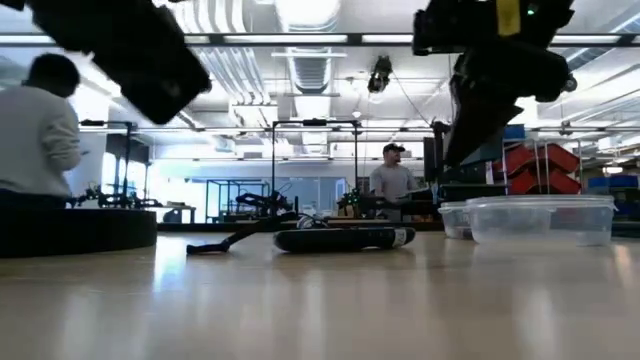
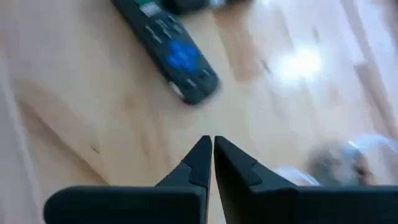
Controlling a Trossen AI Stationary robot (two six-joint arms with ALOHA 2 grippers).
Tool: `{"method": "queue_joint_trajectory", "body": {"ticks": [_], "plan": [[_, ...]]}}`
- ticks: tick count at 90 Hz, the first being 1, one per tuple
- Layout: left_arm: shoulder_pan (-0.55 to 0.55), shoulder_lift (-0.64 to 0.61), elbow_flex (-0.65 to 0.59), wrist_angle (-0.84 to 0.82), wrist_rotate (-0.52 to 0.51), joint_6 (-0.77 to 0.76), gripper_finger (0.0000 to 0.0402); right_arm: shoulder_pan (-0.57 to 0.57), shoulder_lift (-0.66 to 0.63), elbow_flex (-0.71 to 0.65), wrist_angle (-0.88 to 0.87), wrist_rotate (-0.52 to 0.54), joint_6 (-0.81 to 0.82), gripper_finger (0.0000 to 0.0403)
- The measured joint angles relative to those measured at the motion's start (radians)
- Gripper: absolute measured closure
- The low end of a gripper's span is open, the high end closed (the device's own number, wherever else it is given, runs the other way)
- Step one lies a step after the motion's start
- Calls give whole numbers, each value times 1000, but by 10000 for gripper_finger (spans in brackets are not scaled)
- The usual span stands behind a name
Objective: Insert battery
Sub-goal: Adjust the transparent bin
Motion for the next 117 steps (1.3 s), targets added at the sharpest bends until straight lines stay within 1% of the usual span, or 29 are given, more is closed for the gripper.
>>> {"method": "queue_joint_trajectory", "body": {"ticks": [16,32,37,43,49,55,70,80,94,106,117], "plan": [[0,-44,0,-4,-23,32,379,-56,-75,-35,-113,0,-28,401],[5,-44,0,-6,-24,66,379,-151,-142,-67,-159,-13,-143,400],[8,-38,0,-7,-32,89,379,-194,-159,-69,-166,-49,-186,399],[17,-29,0,-8,-46,107,379,-246,-173,-71,-163,-135,-238,392],[27,-27,0,-10,-49,107,379,-295,-181,-71,-154,-244,-289,373],[37,-26,0,-18,-49,103,379,-332,-183,-71,-157,-308,-337,344],[53,-25,0,-32,-49,103,379,-416,-173,-74,-179,-371,-473,259],[56,-25,0,-36,-49,103,379,-469,-172,-80,-178,-434,-555,219],[56,-25,0,-36,-52,104,379,-539,-171,-116,-177,-455,-600,194],[56,-25,0,-37,-92,109,379,-582,-170,-172,-171,-455,-622,187],[56,-25,0,-37,-114,132,379,-600,-170,-221,-163,-455,-610,184]]}}
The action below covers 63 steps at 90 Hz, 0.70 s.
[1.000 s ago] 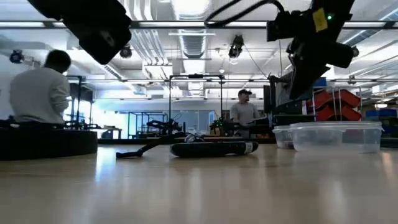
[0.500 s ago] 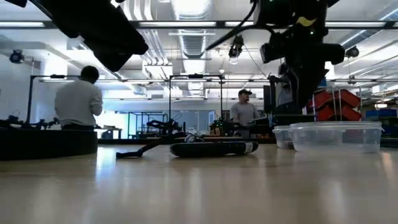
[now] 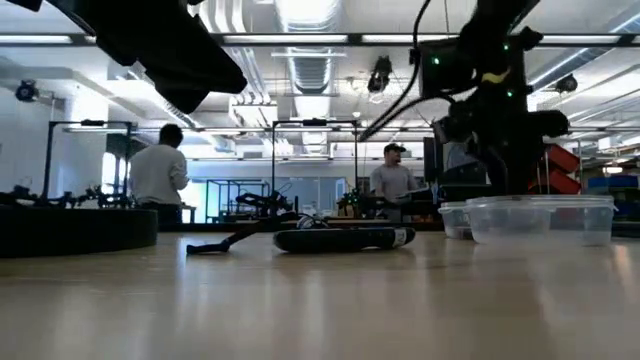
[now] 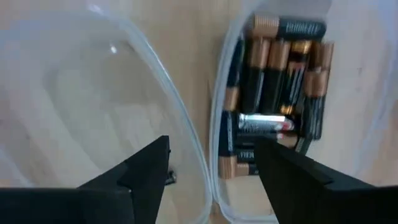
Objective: Insert battery
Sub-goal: Adjust the transparent bin
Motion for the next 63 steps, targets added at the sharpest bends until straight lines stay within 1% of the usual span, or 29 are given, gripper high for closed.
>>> {"method": "queue_joint_trajectory", "body": {"ticks": [20,32,46,63], "plan": [[1,0,0,-18,-7,8,379,2,0,-74,-2,-5,97,197],[1,0,-2,-30,-7,6,379,2,0,-112,-22,-25,181,209],[-1,0,-2,-49,-6,0,379,8,0,-121,-137,-28,328,221],[-3,0,-2,-66,-5,-24,379,56,0,-127,-293,-27,406,234]]}}
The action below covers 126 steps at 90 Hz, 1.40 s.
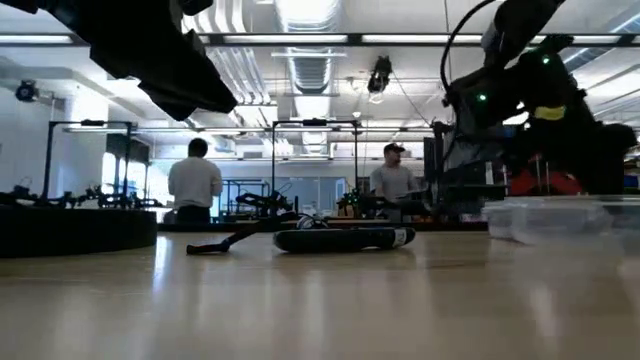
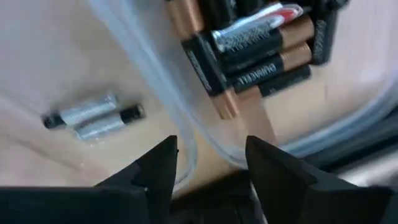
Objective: Insert battery
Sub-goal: Adjust the transparent bin, then return to Home Position
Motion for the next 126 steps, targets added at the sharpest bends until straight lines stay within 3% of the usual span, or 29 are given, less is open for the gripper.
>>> {"method": "queue_joint_trajectory", "body": {"ticks": [29,41,55,81,96,109,126], "plan": [[-54,-8,-6,12,-33,-7,379,130,0,-6,-132,0,74,258],[-75,-64,-10,16,-103,41,379,160,-3,28,-157,0,82,271],[-77,-171,-40,38,-112,63,379,173,-29,92,-113,29,52,290],[-78,-418,-321,385,-119,113,379,216,-202,44,519,107,-106,348],[-77,-483,-477,583,-263,114,379,269,-294,-54,854,107,-224,384],[-60,-500,-548,631,-390,107,379,307,-379,-197,1142,78,-267,400],[-13,-528,-557,633,-399,127,379,309,-490,-356,1359,-16,-261,402]]}}
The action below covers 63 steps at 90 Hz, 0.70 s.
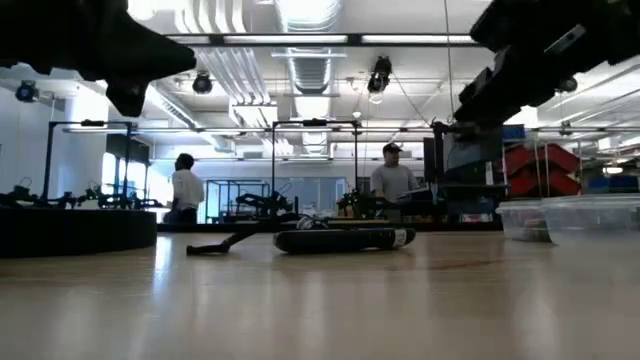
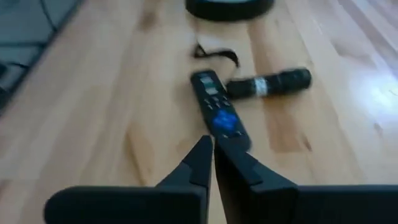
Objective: Insert battery
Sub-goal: Return to Home Position
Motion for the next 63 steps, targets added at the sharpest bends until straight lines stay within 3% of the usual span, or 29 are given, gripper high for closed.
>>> {"method": "queue_joint_trajectory", "body": {"ticks": [16,40,63], "plan": [[15,-88,-3,-7,0,102,379,0,-154,-94,51,-10,0,401],[41,-296,-28,-104,9,157,379,2,-411,-321,342,-10,-29,400],[182,-415,-113,-96,189,94,379,2,-590,-431,390,-12,1,400]]}}
